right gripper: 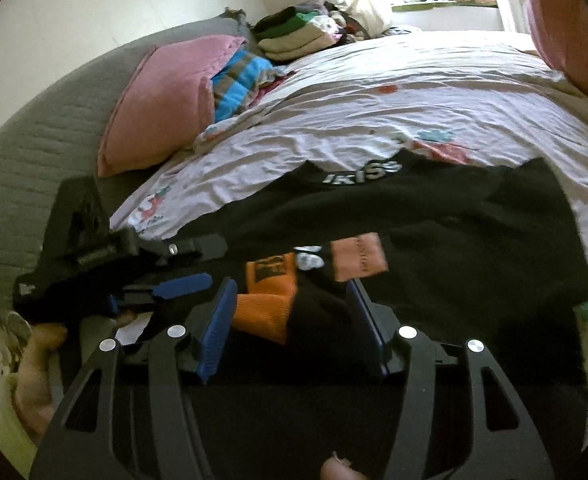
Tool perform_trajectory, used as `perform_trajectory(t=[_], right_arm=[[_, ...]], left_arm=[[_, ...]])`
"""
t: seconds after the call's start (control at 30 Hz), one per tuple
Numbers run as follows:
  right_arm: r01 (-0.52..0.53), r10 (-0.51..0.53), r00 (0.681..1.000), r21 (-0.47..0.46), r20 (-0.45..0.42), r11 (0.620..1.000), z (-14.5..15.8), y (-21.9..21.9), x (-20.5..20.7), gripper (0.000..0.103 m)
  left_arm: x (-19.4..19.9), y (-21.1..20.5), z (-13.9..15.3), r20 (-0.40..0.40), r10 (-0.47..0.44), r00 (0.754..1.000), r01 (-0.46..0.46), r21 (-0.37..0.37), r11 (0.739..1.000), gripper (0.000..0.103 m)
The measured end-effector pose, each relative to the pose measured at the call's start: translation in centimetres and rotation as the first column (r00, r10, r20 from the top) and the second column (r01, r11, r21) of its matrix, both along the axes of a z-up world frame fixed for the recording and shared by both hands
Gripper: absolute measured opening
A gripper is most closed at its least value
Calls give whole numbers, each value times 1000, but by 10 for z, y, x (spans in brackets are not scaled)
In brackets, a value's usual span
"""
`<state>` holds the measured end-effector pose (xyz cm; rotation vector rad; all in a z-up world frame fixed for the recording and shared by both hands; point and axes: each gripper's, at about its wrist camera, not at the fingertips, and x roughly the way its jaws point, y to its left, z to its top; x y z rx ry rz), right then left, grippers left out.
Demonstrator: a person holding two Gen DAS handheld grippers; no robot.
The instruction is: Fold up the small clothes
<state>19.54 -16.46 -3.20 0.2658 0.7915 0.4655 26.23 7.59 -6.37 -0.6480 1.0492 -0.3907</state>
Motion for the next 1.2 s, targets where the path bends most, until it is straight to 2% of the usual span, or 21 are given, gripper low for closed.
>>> perform_trajectory(t=[0.1,0.17,0.33,0.37,0.4,0.43,0.5,0.6,0.77,0.93,1.03,1.2], right_arm=[[57,-57,998,-9,-10,998,2,-24,-3,55],[100,-100,995,-6,-13,995,2,-42,-5,55],[184,-184,983,-17,-22,983,-2,-77,-8,55],[195,-196,980,-18,-25,981,-3,-82,-8,55],[205,-205,978,-19,-26,979,-4,-87,-9,55],[217,-217,976,-21,-27,976,-4,-91,-10,55],[233,-233,972,-24,-29,972,-6,-98,-12,55],[245,-246,969,-38,-33,969,-7,-102,-13,55],[257,-259,965,-54,-32,965,-7,-106,-15,55],[261,-262,965,-60,-22,964,-3,-106,-15,55],[259,-261,965,-73,-14,963,-2,-104,-14,55],[265,-267,964,-103,-3,959,-1,-101,-11,55]], left_arm=[[-1,-11,-10,-28,-32,999,32,6,999,50],[0,-19,-16,-42,-44,998,44,12,999,50],[1,-43,-21,-15,-49,999,50,93,994,50],[1,-47,-19,4,-54,999,53,112,992,40],[0,-49,-17,16,-55,998,52,119,992,26],[0,-51,-17,23,-52,998,49,129,990,24],[-1,-54,-18,44,-65,997,59,133,989,11],[-3,-58,-10,80,-87,993,74,155,985,9],[-11,-54,25,206,-98,974,69,146,987,8],[-22,-28,63,315,-51,948,9,135,991,8],[-21,-12,68,316,-16,949,-25,126,992,8],[-15,2,53,235,13,972,-38,102,994,8]])
